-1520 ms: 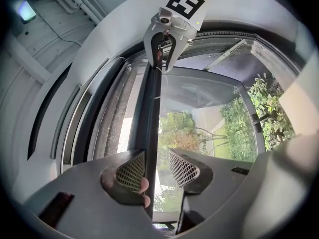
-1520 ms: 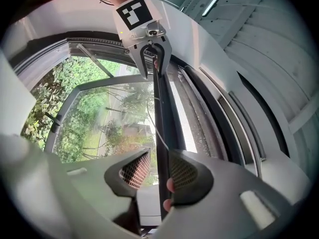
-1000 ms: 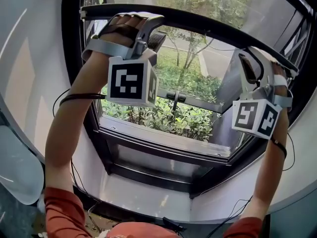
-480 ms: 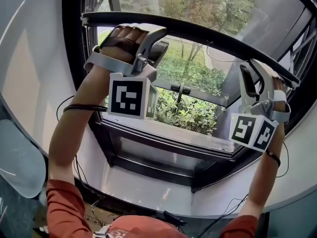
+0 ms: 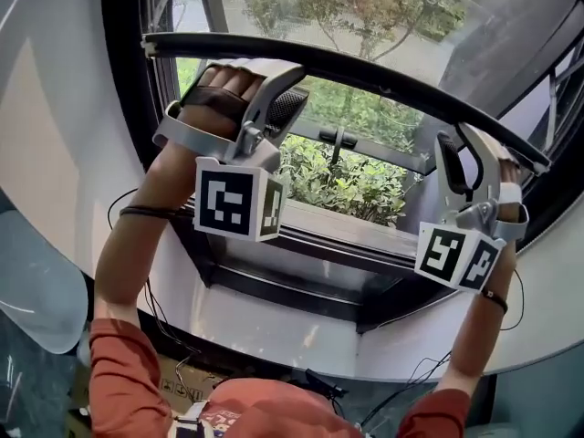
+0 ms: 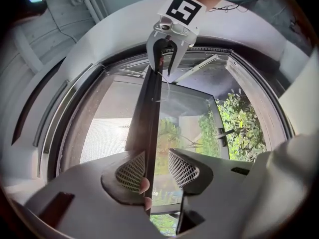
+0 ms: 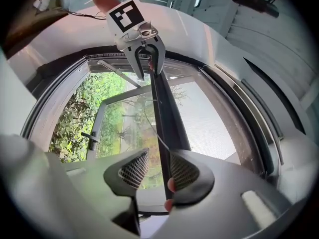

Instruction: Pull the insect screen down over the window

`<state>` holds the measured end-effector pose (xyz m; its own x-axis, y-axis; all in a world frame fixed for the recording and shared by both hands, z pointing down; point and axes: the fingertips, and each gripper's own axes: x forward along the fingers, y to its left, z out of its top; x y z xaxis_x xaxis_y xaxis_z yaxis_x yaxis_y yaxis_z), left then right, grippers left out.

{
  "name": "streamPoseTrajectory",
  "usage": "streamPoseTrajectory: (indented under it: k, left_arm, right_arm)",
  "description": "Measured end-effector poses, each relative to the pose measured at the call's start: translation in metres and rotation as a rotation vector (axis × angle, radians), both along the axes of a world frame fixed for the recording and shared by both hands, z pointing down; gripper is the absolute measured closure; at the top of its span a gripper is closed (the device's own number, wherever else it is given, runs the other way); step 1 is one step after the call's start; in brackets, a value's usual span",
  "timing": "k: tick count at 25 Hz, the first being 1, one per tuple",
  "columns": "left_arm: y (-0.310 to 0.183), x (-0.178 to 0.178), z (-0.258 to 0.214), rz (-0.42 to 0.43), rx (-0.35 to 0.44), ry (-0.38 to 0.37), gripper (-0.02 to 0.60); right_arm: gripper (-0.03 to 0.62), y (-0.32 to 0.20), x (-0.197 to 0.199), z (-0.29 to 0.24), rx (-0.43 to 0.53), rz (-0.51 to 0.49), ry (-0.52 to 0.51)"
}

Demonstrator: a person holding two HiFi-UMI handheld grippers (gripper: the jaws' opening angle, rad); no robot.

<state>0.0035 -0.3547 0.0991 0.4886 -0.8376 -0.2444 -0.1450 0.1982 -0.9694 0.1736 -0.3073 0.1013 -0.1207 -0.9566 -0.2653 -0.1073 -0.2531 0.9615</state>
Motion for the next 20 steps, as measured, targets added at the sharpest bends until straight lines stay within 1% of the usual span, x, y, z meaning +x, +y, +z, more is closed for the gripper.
streamPoseTrajectory:
  k: [11,15,18,20]
  left_arm:
    - [0.003,-0.001,0.056,0.023,-0.093,0.004,0.436]
    - [0.006,-0.005,0.093,0.017,-0.133,-0.008,0.437]
    - [0.01,-0.006,0.126,0.032,-0.169,-0.01,0.436]
    - [0.01,-0.005,0.137,0.037,-0.191,-0.007,0.436]
  right_arm:
    - [0.45,0.003,-0.002,0.056,-0.071,-0.026,-0.053]
    - [0.45,0.006,-0.005,0.093,-0.118,-0.026,-0.069]
    - [0.45,0.01,-0.008,0.126,-0.159,-0.032,-0.09]
    - [0.447,0.01,-0.007,0.137,-0.189,-0.036,-0.114]
